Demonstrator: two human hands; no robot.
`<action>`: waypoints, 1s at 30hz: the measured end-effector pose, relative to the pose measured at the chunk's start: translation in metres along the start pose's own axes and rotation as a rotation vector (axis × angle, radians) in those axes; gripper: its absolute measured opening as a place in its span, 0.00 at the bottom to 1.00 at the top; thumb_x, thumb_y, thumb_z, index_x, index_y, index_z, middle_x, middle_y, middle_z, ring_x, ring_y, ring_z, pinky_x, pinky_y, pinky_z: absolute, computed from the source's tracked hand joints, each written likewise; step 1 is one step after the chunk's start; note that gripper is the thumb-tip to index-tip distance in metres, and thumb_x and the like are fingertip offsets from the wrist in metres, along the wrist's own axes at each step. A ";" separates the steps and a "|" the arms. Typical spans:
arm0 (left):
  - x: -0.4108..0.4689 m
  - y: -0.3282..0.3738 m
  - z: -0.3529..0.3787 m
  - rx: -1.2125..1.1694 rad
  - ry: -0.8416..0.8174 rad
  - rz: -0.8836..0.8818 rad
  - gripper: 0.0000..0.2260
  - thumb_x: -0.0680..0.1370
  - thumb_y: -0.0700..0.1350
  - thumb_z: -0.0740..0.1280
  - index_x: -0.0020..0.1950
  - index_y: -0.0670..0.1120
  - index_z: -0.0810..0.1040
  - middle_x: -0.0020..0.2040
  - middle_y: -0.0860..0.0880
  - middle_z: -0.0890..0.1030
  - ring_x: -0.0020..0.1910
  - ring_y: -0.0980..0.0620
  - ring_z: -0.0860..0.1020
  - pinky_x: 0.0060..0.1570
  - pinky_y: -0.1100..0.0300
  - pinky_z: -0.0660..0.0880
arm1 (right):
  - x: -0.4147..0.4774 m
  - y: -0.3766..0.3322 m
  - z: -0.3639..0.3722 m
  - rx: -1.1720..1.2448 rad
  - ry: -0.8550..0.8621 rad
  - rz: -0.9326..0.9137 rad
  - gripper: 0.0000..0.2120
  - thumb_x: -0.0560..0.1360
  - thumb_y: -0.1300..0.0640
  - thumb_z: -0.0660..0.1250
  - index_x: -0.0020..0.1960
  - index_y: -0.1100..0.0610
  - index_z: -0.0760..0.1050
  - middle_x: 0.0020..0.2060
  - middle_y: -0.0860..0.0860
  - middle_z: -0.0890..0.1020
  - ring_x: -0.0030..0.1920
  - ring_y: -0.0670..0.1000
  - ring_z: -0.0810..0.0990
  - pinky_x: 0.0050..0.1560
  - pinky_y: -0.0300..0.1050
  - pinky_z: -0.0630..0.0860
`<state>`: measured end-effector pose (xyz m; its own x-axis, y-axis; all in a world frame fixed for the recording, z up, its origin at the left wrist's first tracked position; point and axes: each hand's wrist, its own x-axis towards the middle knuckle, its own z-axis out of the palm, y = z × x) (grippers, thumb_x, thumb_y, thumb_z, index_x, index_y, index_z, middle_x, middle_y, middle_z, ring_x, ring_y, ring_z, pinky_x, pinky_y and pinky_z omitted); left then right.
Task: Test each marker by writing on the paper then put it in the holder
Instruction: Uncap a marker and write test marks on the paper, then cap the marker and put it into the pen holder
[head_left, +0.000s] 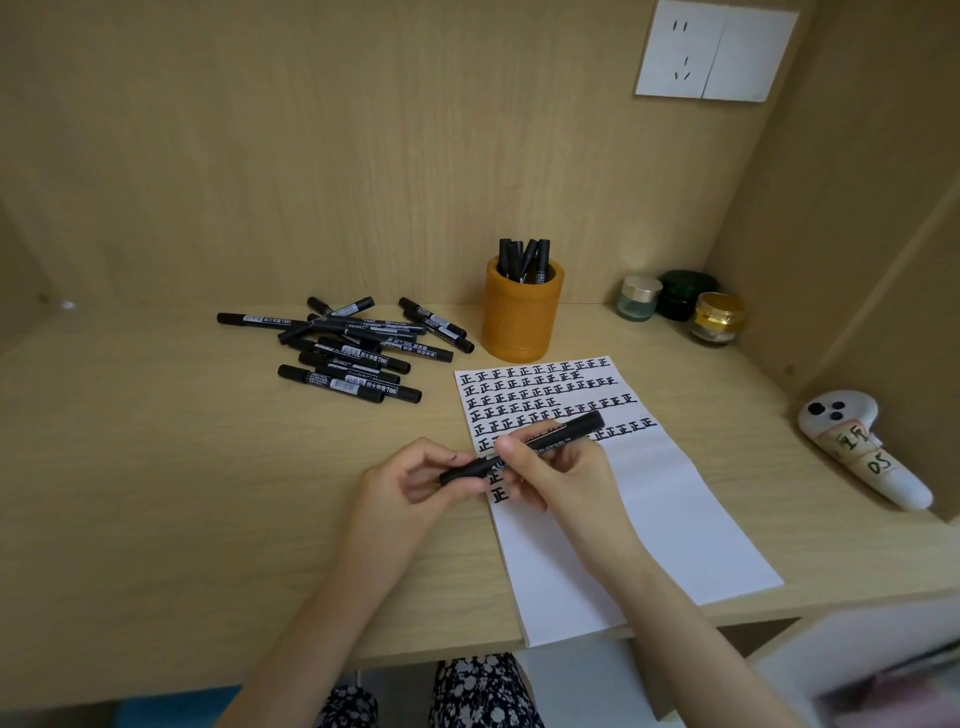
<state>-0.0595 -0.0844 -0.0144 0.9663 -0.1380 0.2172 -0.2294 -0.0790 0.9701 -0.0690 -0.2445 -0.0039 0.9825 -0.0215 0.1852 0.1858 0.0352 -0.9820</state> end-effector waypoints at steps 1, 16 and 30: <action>0.000 0.000 0.000 0.002 0.006 0.005 0.09 0.64 0.40 0.75 0.41 0.46 0.80 0.43 0.60 0.84 0.44 0.62 0.82 0.44 0.73 0.75 | 0.001 0.001 0.000 -0.010 -0.002 -0.006 0.04 0.74 0.60 0.69 0.40 0.59 0.79 0.26 0.53 0.75 0.25 0.45 0.71 0.27 0.33 0.67; 0.003 -0.002 0.000 -0.014 0.051 -0.013 0.10 0.62 0.42 0.76 0.43 0.47 0.83 0.43 0.56 0.85 0.44 0.59 0.83 0.46 0.70 0.77 | 0.011 0.011 0.001 -0.015 -0.016 -0.024 0.04 0.73 0.66 0.70 0.45 0.68 0.79 0.25 0.44 0.78 0.29 0.40 0.74 0.33 0.31 0.69; 0.008 0.003 -0.002 0.081 0.118 0.017 0.09 0.69 0.40 0.74 0.45 0.52 0.80 0.40 0.57 0.84 0.39 0.57 0.83 0.41 0.68 0.78 | 0.024 0.008 -0.017 -0.708 0.248 -0.501 0.15 0.73 0.50 0.71 0.59 0.52 0.77 0.51 0.47 0.71 0.47 0.40 0.71 0.49 0.33 0.70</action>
<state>-0.0523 -0.0837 -0.0098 0.9680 -0.0229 0.2498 -0.2502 -0.1581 0.9552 -0.0444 -0.2620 -0.0076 0.7420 -0.0866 0.6648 0.4582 -0.6583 -0.5972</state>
